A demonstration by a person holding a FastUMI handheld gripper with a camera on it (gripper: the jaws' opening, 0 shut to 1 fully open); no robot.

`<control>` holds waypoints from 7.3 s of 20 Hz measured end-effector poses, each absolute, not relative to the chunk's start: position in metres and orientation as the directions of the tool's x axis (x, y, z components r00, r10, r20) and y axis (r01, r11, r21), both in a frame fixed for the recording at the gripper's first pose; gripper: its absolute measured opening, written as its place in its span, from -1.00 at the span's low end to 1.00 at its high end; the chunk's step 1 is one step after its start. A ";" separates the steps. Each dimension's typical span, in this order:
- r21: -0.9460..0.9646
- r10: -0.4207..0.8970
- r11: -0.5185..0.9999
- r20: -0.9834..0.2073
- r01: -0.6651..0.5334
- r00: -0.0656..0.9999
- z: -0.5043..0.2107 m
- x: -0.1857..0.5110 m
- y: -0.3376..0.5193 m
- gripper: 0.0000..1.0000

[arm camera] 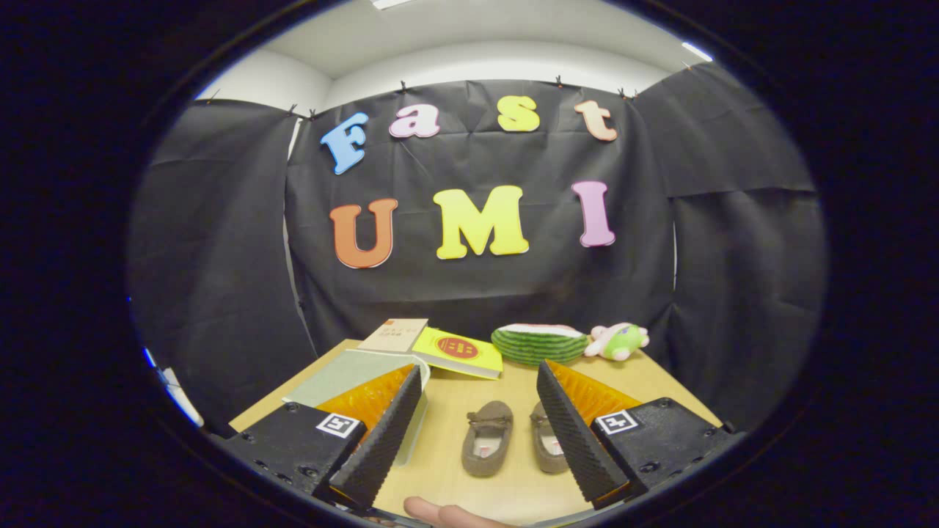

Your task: Open the storage box then place both shoes into the box .Put the left shoe in first, then the right shoe, with the right side of both shoes facing outward in a uniform manner.

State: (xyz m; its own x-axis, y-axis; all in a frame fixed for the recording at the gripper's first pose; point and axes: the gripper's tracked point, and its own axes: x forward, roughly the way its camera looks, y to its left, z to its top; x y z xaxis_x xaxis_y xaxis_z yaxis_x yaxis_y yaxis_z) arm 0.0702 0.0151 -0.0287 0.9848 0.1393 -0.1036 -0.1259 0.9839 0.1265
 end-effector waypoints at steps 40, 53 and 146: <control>0.929 0.936 0.327 -0.294 -0.172 0.195 -0.160 0.255 0.172 -0.89; 0.830 0.863 0.489 -0.415 -0.269 0.287 -0.046 0.220 0.250 -0.88; 0.492 0.493 0.865 -0.797 -0.098 0.350 -0.195 0.227 0.293 -0.85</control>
State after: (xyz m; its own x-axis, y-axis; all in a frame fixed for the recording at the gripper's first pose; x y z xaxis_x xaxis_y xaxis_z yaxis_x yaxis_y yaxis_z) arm 0.2272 0.2928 -0.1947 0.3501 0.4925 -0.7967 -0.0977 0.8652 0.4919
